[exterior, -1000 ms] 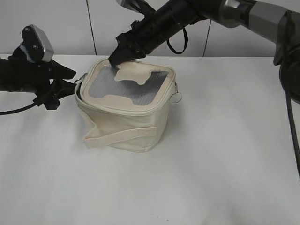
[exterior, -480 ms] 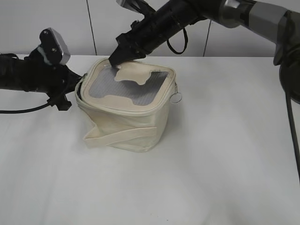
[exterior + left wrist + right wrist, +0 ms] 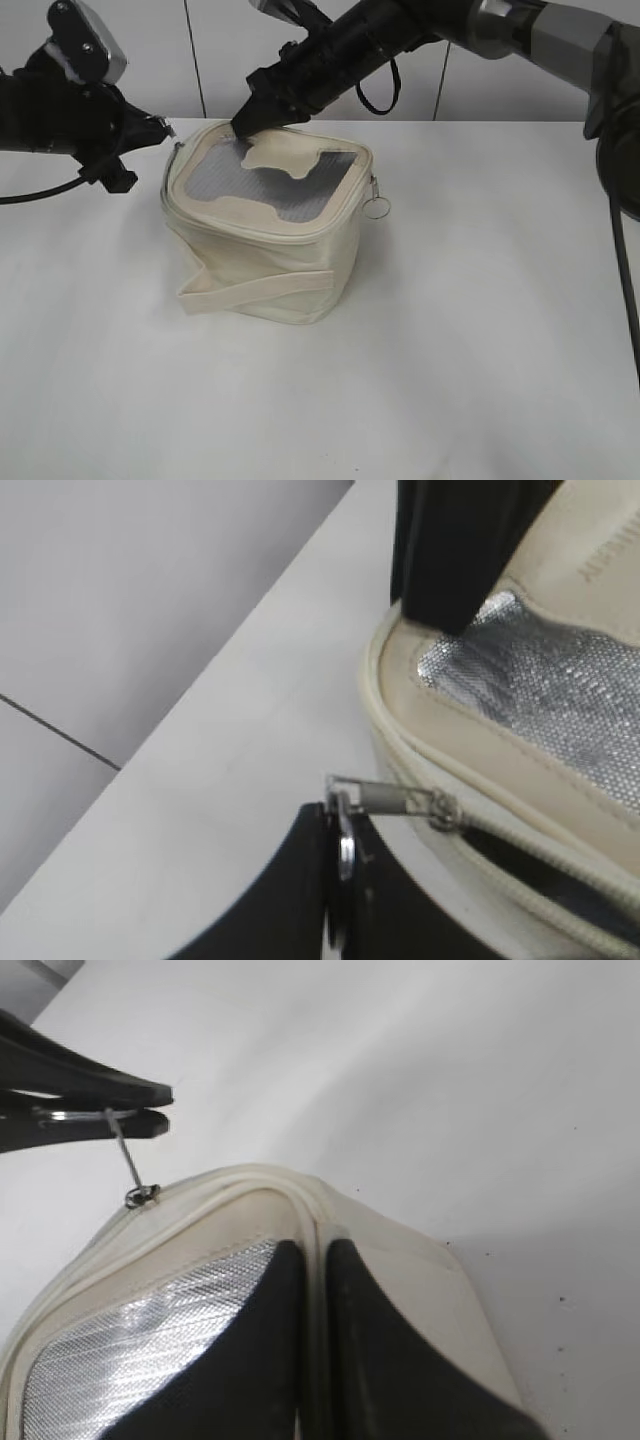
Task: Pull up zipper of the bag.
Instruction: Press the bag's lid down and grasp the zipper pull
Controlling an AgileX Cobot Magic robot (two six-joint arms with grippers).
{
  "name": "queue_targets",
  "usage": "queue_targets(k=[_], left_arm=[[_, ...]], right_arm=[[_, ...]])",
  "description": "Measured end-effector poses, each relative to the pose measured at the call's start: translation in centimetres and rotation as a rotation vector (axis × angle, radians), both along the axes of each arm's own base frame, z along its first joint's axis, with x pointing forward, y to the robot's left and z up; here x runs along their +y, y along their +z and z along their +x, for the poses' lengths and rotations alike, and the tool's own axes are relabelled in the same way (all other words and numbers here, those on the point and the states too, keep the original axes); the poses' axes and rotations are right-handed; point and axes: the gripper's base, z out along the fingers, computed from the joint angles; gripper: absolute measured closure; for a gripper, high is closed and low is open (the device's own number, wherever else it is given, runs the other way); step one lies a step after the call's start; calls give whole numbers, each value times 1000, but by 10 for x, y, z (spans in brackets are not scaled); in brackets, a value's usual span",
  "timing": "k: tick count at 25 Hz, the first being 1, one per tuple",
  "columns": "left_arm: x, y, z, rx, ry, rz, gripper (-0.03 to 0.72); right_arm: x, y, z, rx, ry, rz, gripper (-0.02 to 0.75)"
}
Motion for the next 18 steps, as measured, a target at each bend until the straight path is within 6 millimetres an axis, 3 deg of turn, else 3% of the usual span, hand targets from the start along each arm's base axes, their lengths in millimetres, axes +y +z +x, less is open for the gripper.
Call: queue_targets(k=[6, 13, 18], left_arm=[[5, 1, -25, 56, 53, -40, 679], [12, -3, -71, 125, 109, -66, 680], [5, -12, -102, 168, 112, -45, 680]], right_arm=[[1, 0, -1, 7, -2, 5, 694], [2, 1, -2, 12, 0, 7, 694], [7, 1, -6, 28, 16, 18, 694]])
